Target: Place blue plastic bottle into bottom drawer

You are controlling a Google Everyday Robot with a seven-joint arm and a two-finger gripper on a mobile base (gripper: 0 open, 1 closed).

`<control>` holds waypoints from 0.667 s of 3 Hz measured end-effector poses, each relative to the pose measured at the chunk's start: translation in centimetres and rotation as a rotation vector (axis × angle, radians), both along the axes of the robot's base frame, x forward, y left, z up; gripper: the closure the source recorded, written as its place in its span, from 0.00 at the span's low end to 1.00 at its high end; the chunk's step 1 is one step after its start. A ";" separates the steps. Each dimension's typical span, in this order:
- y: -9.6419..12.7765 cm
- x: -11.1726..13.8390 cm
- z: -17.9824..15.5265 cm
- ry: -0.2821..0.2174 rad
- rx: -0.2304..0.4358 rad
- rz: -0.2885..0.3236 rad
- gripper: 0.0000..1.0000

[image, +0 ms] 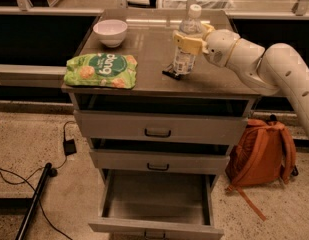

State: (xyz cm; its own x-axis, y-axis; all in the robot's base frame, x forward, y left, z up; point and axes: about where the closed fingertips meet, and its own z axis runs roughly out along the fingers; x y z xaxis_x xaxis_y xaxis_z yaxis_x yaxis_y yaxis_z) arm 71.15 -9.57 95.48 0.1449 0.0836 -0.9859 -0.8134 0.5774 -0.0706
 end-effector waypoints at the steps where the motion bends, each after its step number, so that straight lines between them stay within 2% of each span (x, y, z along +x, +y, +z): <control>1: 0.4 -3.5 0.5 0.066 0.044 0.048 1.00; 2: 1.4 -8.3 0.3 0.110 0.072 0.081 1.00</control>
Offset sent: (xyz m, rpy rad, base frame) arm -0.1442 0.0185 -0.0010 0.1094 0.1624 0.1068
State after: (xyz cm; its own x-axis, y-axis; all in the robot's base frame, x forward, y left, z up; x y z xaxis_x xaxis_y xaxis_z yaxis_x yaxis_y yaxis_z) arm 62.83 -8.20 95.77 0.0265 0.1618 -0.9865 -0.8581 0.5099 0.0606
